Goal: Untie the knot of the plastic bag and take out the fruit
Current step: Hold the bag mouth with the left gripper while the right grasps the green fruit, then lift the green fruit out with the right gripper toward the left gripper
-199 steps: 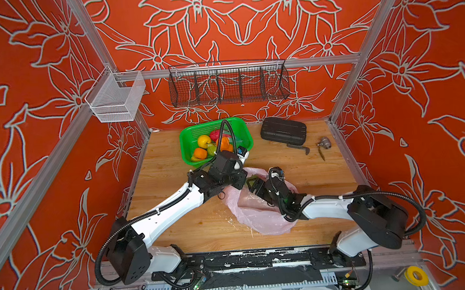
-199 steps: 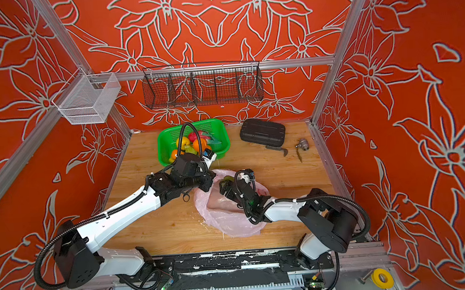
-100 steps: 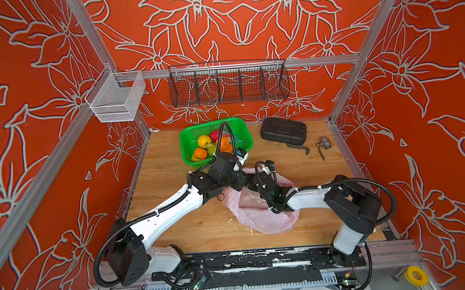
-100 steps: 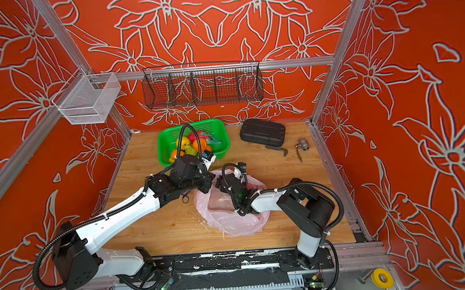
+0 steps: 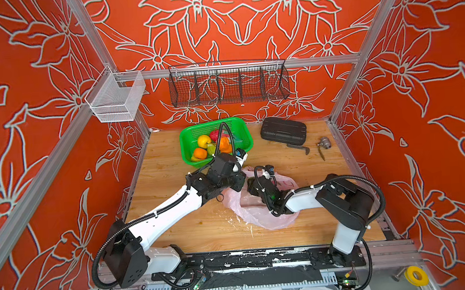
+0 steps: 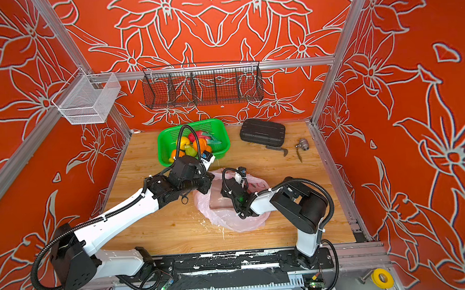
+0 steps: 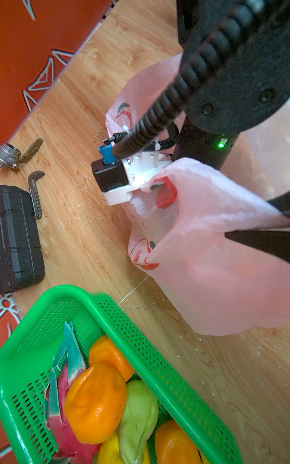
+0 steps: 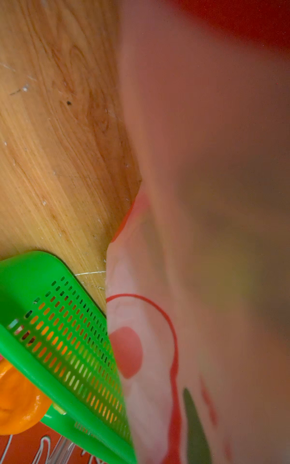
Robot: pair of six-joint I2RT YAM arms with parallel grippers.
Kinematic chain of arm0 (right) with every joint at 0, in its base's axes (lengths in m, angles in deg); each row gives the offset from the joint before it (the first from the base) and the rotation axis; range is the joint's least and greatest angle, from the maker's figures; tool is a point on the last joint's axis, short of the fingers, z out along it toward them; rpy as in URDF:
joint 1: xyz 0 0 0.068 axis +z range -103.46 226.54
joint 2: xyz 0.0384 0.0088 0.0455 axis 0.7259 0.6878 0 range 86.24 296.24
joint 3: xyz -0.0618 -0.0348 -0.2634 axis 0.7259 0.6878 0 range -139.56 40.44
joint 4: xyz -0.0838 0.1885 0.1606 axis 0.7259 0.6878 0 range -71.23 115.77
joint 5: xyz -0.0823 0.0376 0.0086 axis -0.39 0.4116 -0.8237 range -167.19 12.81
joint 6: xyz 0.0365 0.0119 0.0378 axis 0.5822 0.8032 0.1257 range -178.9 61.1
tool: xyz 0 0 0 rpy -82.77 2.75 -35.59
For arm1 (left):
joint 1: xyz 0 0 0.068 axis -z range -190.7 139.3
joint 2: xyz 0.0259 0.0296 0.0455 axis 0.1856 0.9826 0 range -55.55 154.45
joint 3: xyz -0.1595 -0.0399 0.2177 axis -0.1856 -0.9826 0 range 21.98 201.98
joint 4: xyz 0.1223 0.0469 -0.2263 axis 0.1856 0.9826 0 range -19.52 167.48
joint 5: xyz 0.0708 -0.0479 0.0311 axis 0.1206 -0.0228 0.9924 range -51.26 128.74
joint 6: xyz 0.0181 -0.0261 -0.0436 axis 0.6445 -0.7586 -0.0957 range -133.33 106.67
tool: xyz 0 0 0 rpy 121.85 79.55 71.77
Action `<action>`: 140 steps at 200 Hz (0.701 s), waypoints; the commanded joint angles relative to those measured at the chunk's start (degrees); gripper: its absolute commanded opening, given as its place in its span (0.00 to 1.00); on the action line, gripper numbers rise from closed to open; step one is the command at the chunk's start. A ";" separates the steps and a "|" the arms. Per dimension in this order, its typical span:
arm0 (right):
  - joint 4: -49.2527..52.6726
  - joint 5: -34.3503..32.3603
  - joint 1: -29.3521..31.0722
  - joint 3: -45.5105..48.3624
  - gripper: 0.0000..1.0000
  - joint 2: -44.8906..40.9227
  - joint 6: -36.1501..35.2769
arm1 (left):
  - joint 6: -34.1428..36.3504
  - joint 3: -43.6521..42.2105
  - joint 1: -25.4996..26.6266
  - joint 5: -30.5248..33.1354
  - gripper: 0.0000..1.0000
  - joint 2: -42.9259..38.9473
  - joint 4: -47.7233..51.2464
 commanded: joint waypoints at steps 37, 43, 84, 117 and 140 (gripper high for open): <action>0.82 1.26 0.22 1.96 0.57 -6.58 -2.75 | 0.34 -0.15 0.38 0.34 0.09 -0.53 -0.54; 0.94 1.49 0.20 2.18 0.57 -7.27 -3.08 | 0.34 -0.11 0.40 0.34 0.09 -0.48 -0.59; 3.00 3.63 0.24 3.51 0.56 -12.70 -4.74 | 0.69 0.58 0.40 0.52 0.10 0.42 -0.68; 6.24 6.65 0.30 4.96 0.56 -17.48 -6.24 | 0.80 1.70 0.33 1.13 0.16 1.53 -0.63; 7.92 8.80 0.33 7.13 0.55 -21.65 -7.13 | 0.36 1.92 0.37 0.78 0.27 1.71 -1.14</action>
